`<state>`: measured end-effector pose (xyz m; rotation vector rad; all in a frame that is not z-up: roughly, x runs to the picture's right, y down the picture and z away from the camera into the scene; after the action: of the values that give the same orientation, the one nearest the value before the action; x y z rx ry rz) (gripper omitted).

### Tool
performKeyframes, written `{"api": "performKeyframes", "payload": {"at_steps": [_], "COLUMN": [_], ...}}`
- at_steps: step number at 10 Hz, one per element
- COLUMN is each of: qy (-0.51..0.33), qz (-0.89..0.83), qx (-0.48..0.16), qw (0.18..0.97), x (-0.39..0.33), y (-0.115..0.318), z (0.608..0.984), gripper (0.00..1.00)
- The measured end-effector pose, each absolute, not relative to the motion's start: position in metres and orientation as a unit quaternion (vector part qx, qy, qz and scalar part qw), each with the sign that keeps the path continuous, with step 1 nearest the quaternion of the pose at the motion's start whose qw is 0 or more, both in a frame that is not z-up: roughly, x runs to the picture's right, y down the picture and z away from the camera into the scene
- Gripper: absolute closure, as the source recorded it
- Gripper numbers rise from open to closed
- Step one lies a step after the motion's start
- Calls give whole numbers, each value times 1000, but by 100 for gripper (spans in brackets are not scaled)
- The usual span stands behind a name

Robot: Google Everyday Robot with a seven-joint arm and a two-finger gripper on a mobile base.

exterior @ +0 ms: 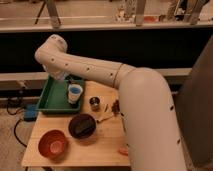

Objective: Place sponge in tray

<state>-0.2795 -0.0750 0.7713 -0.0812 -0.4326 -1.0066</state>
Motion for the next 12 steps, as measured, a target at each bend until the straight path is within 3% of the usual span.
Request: {"api": "performKeyframes", "payload": {"at_steps": [12], "qy": [-240], "qz": [-480], "qx": [-32], "qw": [843], "x": [-302], "y": [-37], "z": [811], "gripper": [91]}}
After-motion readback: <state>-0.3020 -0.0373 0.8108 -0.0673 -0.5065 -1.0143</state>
